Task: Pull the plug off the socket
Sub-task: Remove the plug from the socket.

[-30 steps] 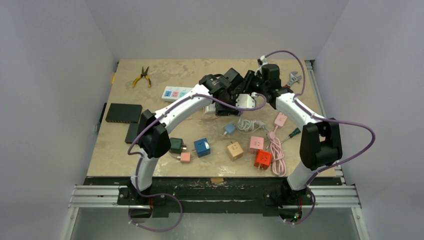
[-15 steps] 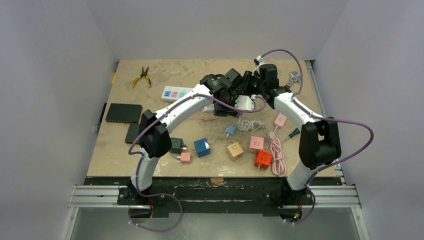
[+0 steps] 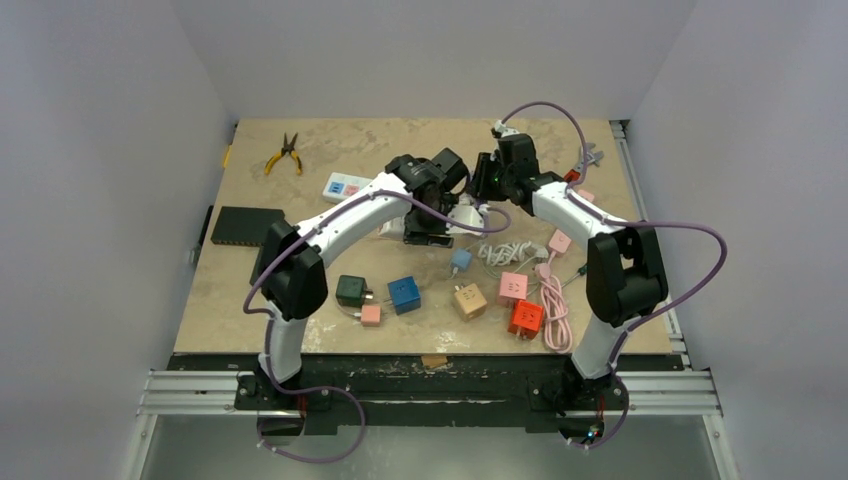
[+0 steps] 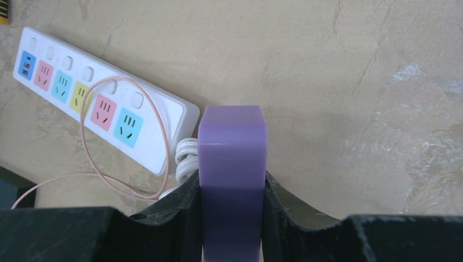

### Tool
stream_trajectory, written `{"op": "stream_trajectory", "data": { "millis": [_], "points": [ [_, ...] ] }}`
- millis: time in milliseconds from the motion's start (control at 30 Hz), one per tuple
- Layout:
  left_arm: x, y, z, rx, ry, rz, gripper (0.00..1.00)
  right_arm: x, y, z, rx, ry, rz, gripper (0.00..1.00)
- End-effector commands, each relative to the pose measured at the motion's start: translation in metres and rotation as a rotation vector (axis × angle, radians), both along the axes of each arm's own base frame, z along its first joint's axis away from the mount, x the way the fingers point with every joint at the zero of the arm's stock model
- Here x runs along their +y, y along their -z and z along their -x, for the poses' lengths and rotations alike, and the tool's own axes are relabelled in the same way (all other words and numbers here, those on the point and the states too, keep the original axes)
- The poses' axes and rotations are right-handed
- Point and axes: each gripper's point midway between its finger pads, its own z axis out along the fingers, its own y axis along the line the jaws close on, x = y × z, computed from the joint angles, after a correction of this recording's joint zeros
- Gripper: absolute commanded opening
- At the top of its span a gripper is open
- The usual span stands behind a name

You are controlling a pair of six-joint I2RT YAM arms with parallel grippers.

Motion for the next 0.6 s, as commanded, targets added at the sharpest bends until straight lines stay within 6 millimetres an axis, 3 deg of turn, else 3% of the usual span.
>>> {"op": "stream_trajectory", "data": {
  "millis": [0,200,400,567],
  "points": [
    [0.038,-0.018,-0.001,-0.032,-0.083,0.021,0.0,-0.008,-0.039,-0.018,-0.123,0.031,0.034,0.0],
    [0.046,-0.004,0.001,-0.01,-0.126,0.035,0.04,-0.004,-0.046,-0.017,-0.133,0.011,0.008,0.0],
    [0.045,0.013,-0.001,-0.024,-0.126,0.048,0.39,0.008,-0.059,-0.01,-0.155,-0.036,-0.062,0.0],
    [0.043,0.014,0.008,0.006,-0.128,0.049,0.45,0.015,-0.063,-0.008,-0.154,-0.048,-0.104,0.0]
  ]
}}
